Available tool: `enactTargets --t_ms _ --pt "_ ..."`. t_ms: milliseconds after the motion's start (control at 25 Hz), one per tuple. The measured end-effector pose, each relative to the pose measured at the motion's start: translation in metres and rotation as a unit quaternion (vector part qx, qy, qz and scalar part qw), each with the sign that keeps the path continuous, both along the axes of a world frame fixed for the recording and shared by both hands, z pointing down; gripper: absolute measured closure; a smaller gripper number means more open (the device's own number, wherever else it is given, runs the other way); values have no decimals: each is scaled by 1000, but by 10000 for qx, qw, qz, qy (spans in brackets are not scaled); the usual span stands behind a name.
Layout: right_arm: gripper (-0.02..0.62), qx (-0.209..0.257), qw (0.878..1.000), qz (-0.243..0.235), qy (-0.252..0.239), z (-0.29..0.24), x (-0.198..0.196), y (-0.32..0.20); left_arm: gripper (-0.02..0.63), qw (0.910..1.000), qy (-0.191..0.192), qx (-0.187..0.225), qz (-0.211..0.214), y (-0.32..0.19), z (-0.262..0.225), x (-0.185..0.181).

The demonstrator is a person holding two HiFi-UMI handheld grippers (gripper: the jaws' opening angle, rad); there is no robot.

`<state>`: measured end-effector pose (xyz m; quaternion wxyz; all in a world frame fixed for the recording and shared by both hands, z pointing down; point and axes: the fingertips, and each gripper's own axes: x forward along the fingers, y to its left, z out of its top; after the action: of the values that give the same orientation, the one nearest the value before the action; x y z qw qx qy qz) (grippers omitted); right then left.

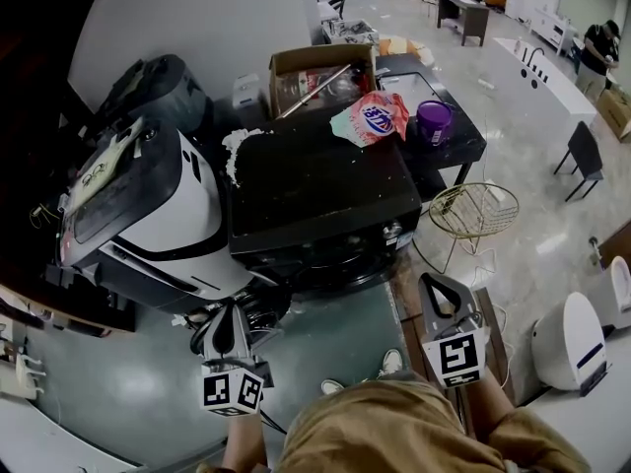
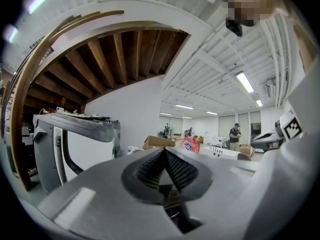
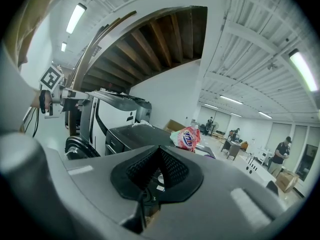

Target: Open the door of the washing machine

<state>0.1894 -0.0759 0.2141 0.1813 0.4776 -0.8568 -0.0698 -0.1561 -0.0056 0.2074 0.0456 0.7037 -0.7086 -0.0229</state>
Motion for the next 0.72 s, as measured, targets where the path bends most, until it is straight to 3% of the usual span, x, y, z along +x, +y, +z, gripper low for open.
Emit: enactTargets --t_ms 720 --pt "591 -13 9993 -360 77 1 -7 8 545 9994 25 -16 -334 31 4 -2"
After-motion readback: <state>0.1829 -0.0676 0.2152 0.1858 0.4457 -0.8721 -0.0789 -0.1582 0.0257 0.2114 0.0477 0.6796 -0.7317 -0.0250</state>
